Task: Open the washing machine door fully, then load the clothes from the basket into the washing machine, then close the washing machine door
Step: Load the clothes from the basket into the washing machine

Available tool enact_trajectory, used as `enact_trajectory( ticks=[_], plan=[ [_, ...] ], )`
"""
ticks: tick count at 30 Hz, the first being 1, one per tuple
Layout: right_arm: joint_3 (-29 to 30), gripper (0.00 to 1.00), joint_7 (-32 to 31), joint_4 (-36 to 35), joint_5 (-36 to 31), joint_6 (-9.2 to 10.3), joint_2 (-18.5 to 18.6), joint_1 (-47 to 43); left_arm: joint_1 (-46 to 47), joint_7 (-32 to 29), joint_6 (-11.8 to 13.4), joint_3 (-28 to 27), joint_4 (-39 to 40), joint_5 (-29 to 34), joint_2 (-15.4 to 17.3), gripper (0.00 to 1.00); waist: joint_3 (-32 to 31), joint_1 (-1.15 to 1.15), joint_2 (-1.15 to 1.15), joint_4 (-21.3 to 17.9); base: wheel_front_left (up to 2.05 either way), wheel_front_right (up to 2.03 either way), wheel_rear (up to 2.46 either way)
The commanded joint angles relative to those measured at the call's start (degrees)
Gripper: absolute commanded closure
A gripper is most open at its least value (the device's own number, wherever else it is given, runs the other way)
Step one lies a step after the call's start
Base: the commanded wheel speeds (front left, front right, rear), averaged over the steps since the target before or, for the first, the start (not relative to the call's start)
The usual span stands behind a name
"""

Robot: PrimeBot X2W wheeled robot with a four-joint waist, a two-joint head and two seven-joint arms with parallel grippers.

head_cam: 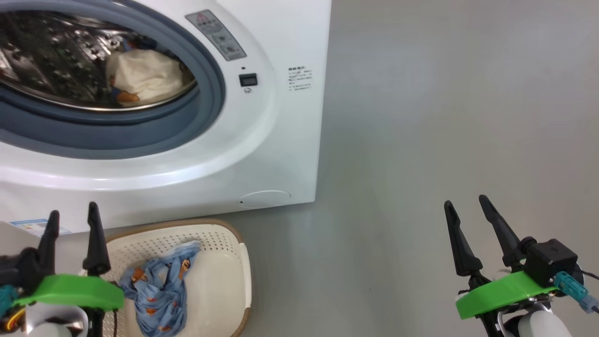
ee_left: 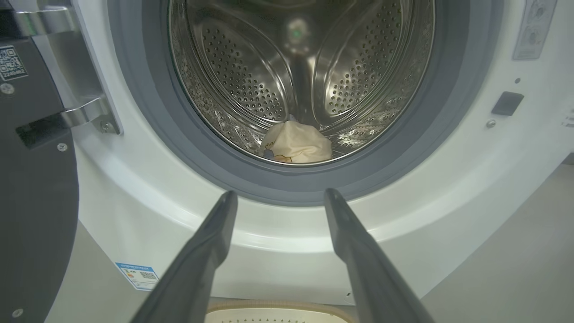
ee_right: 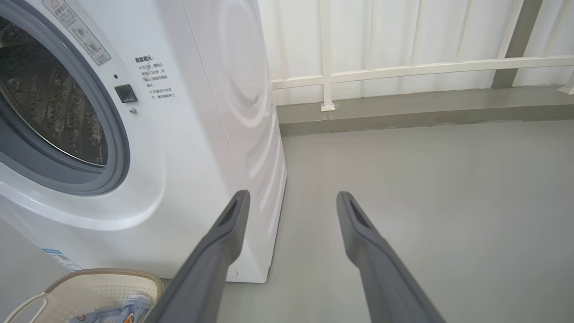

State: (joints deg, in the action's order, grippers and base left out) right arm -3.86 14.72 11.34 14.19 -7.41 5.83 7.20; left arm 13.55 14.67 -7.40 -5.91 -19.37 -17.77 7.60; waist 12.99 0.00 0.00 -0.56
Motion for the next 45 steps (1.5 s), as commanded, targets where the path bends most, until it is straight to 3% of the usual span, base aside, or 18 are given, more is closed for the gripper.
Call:
enact_trajectory(
  ticks=[1, 17, 30, 38, 45],
  plan=[
    [-0.9, 0.00, 0.3, -1.2, 0.3, -0.08, 0.5, -0.7, -1.0, 0.3, -0.1, -1.4, 2.3, 0.5, 1.4, 0.00, -1.4, 0.00, 0.00, 1.0, 0.00, 0.00, 0.00],
    [1.2, 0.00, 0.3, -2.3, 0.4, -0.08, 1.0, -4.6, -10.0, 0.3, -0.1, -0.3, 8.9, -1.0, 2.2, 0.00, -4.0, 0.00, 0.00, 2.6, 0.00, 0.00, 0.00],
    [1.6, 0.00, 0.3, -2.8, 0.0, -0.08, 0.8, -4.2, -10.9, 0.3, -0.1, -1.5, 10.3, -0.8, 1.3, 0.00, -3.3, 0.00, 0.00, 2.6, 0.00, 0.00, 0.00],
    [1.1, 0.00, 0.3, -3.3, 0.0, -0.08, 0.5, -3.0, -10.3, 0.3, -0.1, -2.3, 7.9, -1.6, 0.8, 0.00, -1.5, 0.00, 0.00, 2.2, 0.00, 0.00, 0.00],
    [0.1, 0.00, 0.3, -3.7, -0.2, -0.08, 0.0, -1.1, -8.6, 0.3, -0.1, -1.1, -0.1, -3.0, 1.3, 0.00, 1.7, 0.00, 0.00, 2.0, 0.00, 0.00, 0.00]
  ],
)
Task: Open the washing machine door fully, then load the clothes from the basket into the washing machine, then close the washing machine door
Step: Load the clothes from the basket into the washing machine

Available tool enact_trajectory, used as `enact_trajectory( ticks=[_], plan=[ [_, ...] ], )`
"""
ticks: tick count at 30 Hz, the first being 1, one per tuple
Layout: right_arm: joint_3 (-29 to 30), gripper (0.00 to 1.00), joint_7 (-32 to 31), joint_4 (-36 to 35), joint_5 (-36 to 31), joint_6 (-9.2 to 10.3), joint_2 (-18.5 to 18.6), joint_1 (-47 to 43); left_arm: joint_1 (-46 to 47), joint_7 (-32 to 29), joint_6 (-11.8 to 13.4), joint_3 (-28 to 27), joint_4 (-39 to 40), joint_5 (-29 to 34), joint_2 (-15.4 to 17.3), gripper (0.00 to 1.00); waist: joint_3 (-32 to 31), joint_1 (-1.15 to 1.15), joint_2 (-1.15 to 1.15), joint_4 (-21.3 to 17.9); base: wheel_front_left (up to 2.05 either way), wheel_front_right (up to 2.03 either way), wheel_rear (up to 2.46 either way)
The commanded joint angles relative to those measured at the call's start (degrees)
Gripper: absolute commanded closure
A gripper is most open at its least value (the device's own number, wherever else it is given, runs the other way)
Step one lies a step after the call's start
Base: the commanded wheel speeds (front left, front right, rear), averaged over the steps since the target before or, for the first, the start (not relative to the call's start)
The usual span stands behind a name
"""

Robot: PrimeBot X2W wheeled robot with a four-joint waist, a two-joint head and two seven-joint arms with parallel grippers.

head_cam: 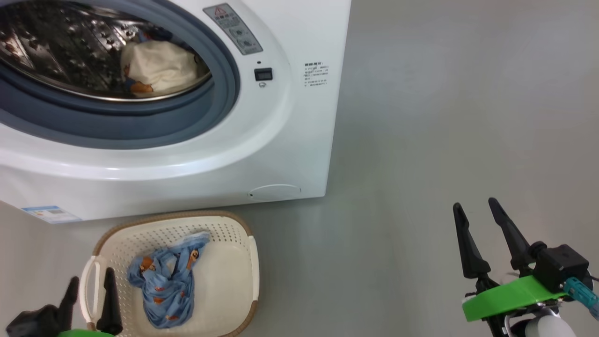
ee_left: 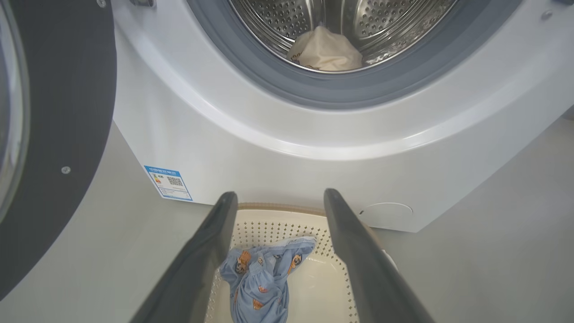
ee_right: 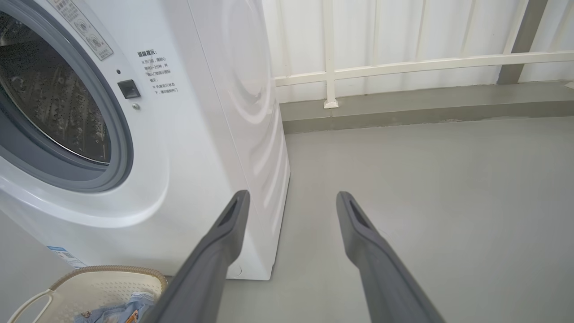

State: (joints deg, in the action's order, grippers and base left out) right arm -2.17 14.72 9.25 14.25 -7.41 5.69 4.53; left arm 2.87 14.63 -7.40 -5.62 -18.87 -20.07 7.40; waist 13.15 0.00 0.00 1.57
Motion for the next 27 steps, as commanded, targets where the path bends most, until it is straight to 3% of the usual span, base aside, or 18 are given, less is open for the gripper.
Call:
enact_trajectory(
  ticks=[1, 8, 20, 27],
  plan=[
    [-2.0, 0.00, 0.3, -1.8, -0.3, -0.08, 0.0, 2.3, 3.2, 0.4, -0.1, -0.6, -4.4, -1.5, 1.8, 0.00, 2.9, 0.00, 0.00, -0.3, 0.00, 0.00, 0.00],
    [-3.5, 0.00, 0.3, -2.6, -0.7, -0.08, -0.5, 5.5, 9.4, 0.4, -0.1, 3.1, -16.2, -3.7, 3.2, 0.00, 8.1, 0.00, 0.00, -1.2, 0.00, 0.00, 0.00],
    [-5.4, 0.00, 0.3, -3.9, -1.5, -0.08, -1.1, 11.4, 25.3, 0.4, -0.1, 15.7, -37.4, -12.6, 7.1, 0.00, 19.6, 0.00, 0.00, -3.1, 0.00, 0.00, 0.00],
    [-6.3, 0.00, 0.3, -4.8, -2.0, -0.08, -1.5, 13.8, 32.4, -2.1, -0.1, 21.5, -45.6, -16.4, 9.0, 0.00, 25.0, 0.00, 0.00, -4.5, 0.00, 0.00, 0.00]
  ],
)
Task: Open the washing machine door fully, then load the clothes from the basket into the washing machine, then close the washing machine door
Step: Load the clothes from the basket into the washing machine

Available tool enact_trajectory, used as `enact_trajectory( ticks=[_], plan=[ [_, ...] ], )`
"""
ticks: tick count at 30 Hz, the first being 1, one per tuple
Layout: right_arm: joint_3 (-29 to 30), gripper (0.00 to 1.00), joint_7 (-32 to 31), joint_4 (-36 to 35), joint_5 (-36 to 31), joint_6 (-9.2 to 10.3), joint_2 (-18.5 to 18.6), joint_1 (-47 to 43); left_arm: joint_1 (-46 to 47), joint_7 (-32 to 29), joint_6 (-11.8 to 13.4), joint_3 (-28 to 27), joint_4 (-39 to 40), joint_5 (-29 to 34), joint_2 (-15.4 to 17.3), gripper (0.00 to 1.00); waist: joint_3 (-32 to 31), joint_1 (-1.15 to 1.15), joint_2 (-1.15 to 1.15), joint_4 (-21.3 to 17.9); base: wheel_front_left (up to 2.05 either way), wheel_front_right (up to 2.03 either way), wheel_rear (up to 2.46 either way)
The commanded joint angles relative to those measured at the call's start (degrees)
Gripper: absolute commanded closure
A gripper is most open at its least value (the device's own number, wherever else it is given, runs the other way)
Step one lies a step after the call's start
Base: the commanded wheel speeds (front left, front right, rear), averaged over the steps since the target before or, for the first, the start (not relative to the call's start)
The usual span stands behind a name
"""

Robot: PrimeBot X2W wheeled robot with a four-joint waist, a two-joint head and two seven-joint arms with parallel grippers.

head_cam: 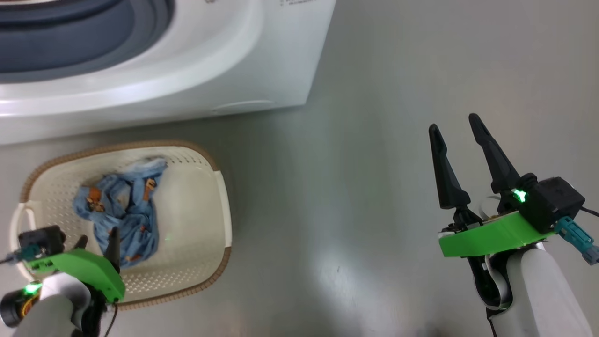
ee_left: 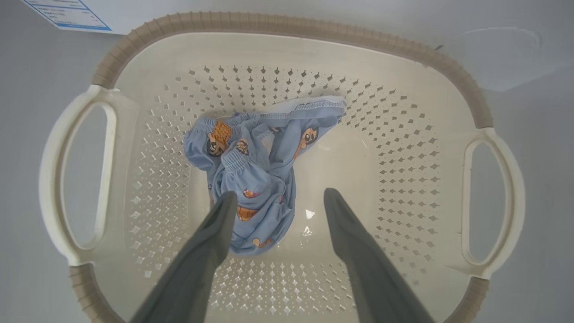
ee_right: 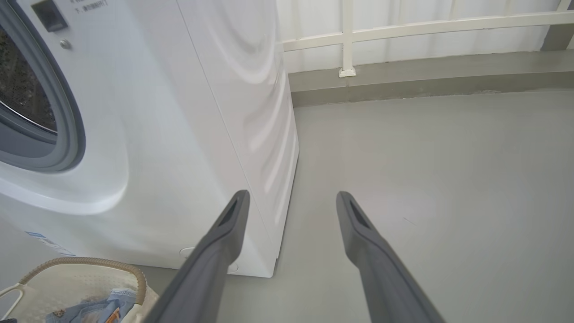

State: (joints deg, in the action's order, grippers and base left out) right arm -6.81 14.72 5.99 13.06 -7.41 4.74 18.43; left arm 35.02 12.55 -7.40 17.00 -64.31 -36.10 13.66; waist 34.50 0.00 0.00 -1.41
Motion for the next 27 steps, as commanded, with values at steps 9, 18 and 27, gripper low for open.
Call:
enact_trajectory(
  ticks=[9, 18, 27],
  plan=[
    [-2.4, 0.00, 0.3, -3.3, -1.5, -0.08, -0.9, 2.0, 7.4, -2.8, -0.1, 1.9, -7.0, -1.9, 5.0, 0.00, 8.8, 0.00, 0.00, -2.7, 0.00, 0.00, 0.00],
    [-2.5, 0.00, 0.3, -4.8, -2.1, -0.08, -0.9, 2.4, 10.3, -5.3, 2.8, 1.6, -9.3, -2.5, 6.5, 0.00, 11.0, 0.00, 0.00, -3.3, 0.00, 0.00, 0.00],
    [-3.5, 0.00, 0.3, -5.4, -2.2, -0.08, -1.0, 2.6, 12.0, -7.7, 5.0, 2.3, -9.6, -2.3, 6.8, 0.00, 12.5, 0.00, 0.00, -3.9, 0.00, 0.00, 0.00]
  ],
)
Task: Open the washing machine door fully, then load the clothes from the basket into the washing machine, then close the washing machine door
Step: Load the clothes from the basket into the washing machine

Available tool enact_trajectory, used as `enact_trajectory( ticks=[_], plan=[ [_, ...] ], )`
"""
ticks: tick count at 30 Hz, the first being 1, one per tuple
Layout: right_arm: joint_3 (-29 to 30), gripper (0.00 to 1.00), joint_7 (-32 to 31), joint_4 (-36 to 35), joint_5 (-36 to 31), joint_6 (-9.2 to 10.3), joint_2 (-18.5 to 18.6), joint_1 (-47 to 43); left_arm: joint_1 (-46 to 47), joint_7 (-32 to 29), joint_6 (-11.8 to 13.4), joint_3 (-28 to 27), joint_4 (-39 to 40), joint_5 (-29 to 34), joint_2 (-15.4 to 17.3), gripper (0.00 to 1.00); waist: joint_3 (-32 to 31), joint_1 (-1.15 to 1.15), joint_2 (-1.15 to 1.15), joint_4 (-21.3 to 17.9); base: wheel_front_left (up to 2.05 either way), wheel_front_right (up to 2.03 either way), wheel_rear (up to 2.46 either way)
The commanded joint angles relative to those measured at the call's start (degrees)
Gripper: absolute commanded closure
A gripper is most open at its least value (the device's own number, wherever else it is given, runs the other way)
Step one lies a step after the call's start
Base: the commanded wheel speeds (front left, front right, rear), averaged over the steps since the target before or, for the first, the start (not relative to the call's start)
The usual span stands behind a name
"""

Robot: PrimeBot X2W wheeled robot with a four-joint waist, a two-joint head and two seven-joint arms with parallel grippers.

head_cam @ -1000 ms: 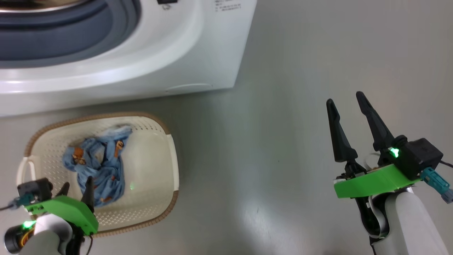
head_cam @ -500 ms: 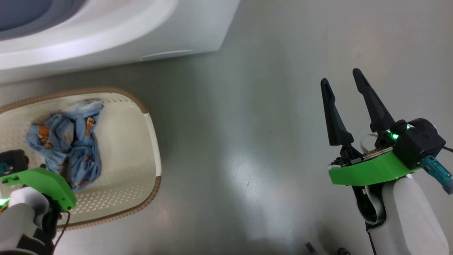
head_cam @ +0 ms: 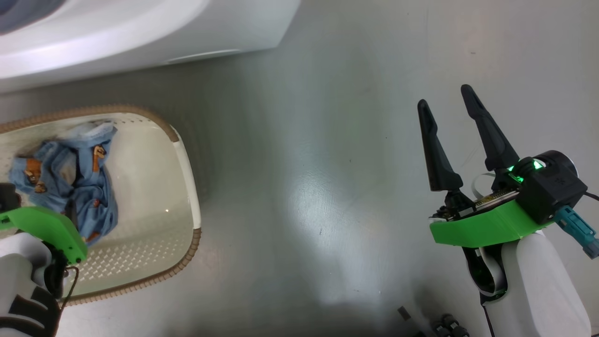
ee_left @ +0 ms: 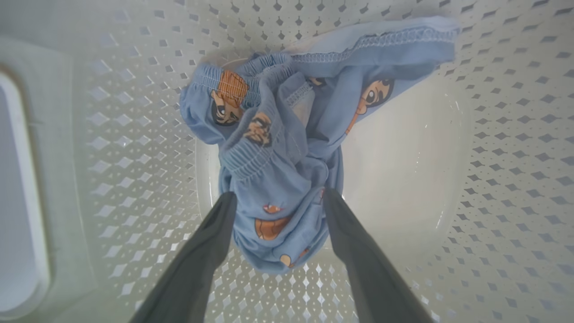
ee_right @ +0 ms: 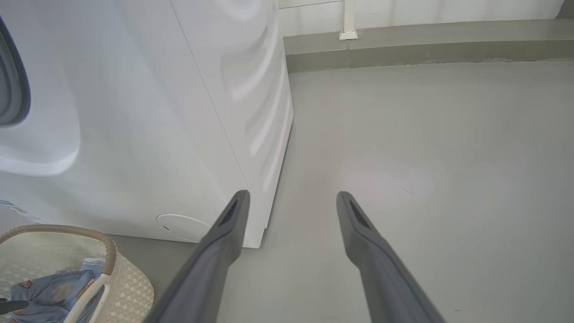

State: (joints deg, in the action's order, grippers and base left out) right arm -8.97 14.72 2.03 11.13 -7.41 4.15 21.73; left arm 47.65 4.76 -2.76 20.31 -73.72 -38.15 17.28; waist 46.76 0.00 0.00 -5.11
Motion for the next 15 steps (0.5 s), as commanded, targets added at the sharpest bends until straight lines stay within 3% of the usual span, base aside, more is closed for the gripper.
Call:
enact_trajectory(
  ticks=[1, 12, 13, 15],
  plan=[
    [-1.4, 0.00, 0.3, -1.5, -0.3, -0.08, -0.4, -0.6, -0.4, 0.0, 0.4, -1.0, -0.2, -0.3, 3.3, 0.00, 0.5, 0.00, 0.00, -0.3, 0.00, 0.00, 0.00],
    [-1.7, 0.00, 0.3, -2.0, -0.4, -0.08, -0.5, -0.3, 0.8, -1.1, 0.8, -0.8, -0.2, -0.9, 3.7, 0.00, 2.3, 0.00, 0.00, -0.9, 0.00, 0.00, 0.00],
    [-1.8, 0.00, 0.3, -2.1, -0.4, -0.08, -0.5, -0.3, 0.9, -1.2, 0.9, -0.8, -0.2, -1.0, 3.8, 0.03, 2.4, 0.00, 0.00, -1.0, 0.00, 0.00, 0.00],
    [-1.9, 0.00, 0.3, -2.1, -0.4, -0.08, -0.5, -0.3, 0.9, -1.3, 0.9, -0.8, -0.2, -1.2, 3.9, 0.24, 2.5, 0.00, 0.00, -1.1, 0.00, 0.00, 0.00]
  ],
)
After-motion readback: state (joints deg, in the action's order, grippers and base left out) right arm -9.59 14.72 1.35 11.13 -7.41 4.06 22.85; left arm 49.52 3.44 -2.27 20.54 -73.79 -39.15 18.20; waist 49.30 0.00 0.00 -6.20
